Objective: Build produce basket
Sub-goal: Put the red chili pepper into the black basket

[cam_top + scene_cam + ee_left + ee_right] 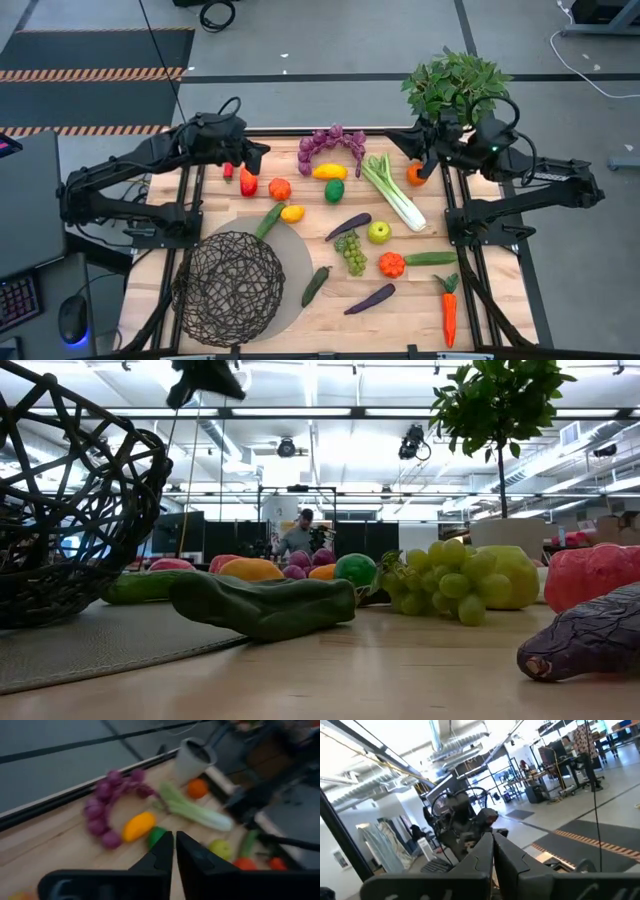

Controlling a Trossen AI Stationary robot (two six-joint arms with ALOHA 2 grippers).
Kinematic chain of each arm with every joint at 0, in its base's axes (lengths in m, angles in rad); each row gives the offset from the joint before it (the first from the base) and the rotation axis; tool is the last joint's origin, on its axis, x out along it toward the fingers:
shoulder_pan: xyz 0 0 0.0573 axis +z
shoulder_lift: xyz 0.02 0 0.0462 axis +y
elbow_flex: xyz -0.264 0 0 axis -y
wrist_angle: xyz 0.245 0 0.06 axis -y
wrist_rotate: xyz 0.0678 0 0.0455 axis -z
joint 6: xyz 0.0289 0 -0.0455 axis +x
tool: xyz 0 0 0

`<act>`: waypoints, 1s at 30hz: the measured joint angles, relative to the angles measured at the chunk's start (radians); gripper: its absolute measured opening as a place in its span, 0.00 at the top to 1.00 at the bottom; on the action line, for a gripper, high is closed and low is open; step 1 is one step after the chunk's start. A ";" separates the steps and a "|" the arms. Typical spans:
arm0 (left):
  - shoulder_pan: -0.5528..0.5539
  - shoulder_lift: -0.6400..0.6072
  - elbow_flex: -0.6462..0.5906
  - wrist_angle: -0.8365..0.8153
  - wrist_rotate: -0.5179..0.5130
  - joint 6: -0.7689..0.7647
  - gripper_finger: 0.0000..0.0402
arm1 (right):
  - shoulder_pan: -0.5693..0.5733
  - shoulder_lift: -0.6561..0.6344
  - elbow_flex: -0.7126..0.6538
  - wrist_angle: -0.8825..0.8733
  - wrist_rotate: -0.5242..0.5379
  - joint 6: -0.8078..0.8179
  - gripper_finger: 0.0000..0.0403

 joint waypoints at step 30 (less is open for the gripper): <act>0.567 0.402 -0.001 -0.546 -0.054 0.185 0.31 | -0.032 0.247 -0.001 -0.540 0.097 0.227 0.30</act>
